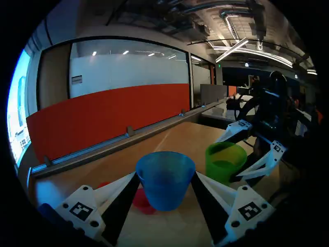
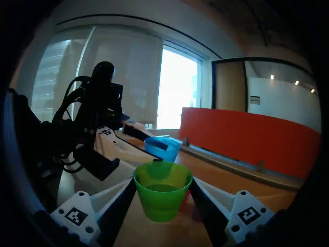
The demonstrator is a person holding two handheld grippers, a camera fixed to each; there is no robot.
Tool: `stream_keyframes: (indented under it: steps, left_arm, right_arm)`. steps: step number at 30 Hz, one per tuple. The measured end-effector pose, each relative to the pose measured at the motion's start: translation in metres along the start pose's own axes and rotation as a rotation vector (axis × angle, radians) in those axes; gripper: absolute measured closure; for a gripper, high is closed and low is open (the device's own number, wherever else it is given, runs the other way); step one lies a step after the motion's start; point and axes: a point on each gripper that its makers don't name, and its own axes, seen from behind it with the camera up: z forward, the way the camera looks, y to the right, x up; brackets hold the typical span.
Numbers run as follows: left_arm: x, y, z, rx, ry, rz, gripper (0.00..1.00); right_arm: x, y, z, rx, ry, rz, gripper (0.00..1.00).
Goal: Pour water
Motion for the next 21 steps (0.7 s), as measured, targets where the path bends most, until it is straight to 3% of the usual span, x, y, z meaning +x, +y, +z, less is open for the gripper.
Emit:
stream_keyframes:
  steps: [21]
  left_arm:
    - [-0.077, -0.001, 0.012, -0.025, -0.222, 0.047, 0.13]
  right_arm:
    - [-0.046, 0.019, 0.009, 0.040, -0.169, -0.015, 0.09]
